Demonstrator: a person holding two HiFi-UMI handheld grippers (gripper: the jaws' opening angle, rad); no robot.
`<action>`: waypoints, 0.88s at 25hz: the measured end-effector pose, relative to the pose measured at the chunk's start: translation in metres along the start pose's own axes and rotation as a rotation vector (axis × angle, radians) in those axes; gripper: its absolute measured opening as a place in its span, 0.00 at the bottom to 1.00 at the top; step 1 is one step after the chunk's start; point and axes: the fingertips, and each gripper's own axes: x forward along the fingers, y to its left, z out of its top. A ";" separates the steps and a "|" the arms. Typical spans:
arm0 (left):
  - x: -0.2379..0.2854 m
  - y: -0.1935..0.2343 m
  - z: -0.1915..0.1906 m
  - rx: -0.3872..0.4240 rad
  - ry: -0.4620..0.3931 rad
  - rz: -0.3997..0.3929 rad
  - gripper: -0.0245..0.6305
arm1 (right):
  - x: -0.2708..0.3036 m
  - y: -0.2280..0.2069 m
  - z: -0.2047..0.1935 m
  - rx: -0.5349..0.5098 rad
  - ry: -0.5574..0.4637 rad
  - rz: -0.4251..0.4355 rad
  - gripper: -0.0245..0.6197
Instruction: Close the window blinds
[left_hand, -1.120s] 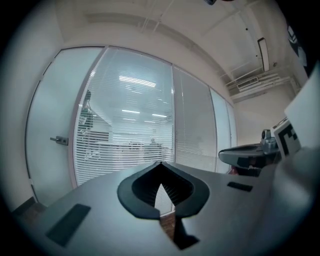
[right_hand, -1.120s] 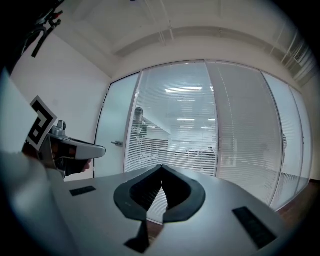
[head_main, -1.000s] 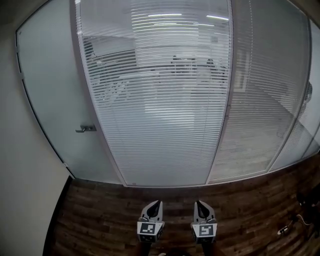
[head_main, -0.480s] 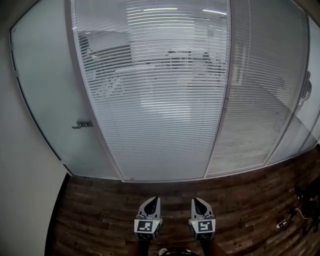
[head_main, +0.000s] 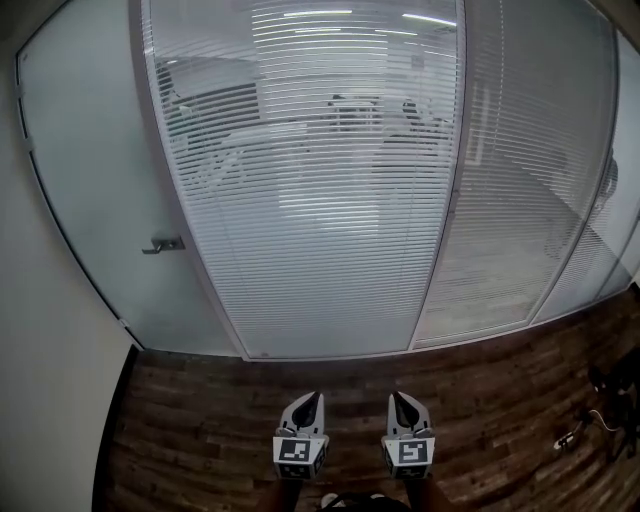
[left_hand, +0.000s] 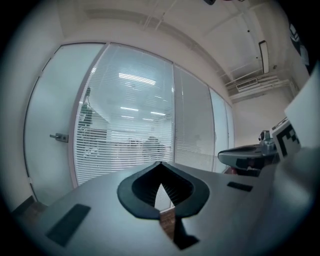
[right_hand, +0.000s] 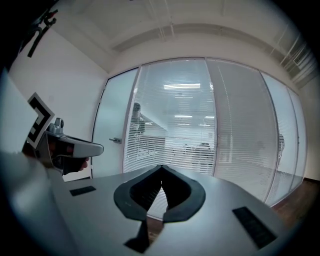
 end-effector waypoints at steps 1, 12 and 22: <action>0.000 0.000 -0.001 -0.002 0.006 0.001 0.03 | -0.001 -0.001 -0.001 0.006 0.008 -0.011 0.04; 0.040 -0.003 -0.002 0.040 0.018 -0.016 0.03 | 0.017 -0.035 -0.024 0.045 0.037 -0.077 0.04; 0.103 -0.016 0.011 0.027 0.008 -0.040 0.03 | 0.077 -0.066 -0.007 0.055 -0.006 -0.038 0.04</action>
